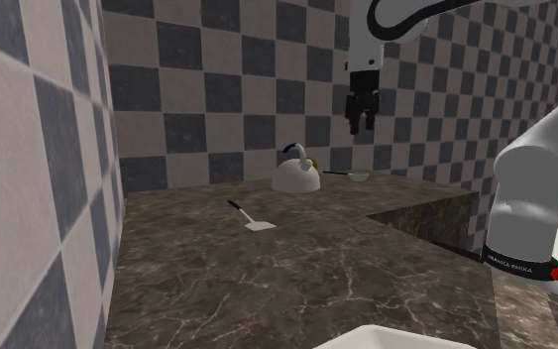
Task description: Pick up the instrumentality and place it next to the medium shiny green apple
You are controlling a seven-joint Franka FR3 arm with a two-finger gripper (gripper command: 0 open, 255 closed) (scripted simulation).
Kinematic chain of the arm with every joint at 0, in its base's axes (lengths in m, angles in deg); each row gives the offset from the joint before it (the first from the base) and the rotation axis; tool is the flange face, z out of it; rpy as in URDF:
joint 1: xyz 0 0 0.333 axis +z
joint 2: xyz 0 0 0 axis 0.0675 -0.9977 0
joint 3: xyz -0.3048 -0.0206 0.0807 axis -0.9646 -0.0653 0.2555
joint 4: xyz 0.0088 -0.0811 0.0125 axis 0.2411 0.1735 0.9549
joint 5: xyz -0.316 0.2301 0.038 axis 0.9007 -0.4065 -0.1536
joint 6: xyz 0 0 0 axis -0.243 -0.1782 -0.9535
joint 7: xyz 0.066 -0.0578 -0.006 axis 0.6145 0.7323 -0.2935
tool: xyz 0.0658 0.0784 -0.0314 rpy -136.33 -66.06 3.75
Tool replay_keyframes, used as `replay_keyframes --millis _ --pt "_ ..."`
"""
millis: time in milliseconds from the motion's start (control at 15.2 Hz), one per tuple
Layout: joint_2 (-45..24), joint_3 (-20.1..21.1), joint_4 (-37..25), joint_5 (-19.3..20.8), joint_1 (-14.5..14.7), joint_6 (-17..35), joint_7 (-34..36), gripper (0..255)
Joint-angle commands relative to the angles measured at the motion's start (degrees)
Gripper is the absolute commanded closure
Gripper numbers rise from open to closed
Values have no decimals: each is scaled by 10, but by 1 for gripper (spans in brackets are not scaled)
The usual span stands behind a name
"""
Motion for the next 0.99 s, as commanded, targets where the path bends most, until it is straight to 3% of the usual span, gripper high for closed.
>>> replay_keyframes --millis 0,528,924 --pt "-24 21 3 -12 1 27 35 0" --pt "-154 107 -36 -29 -4 120 171 0" --pt "-279 164 -99 4 -11 178 286 0"
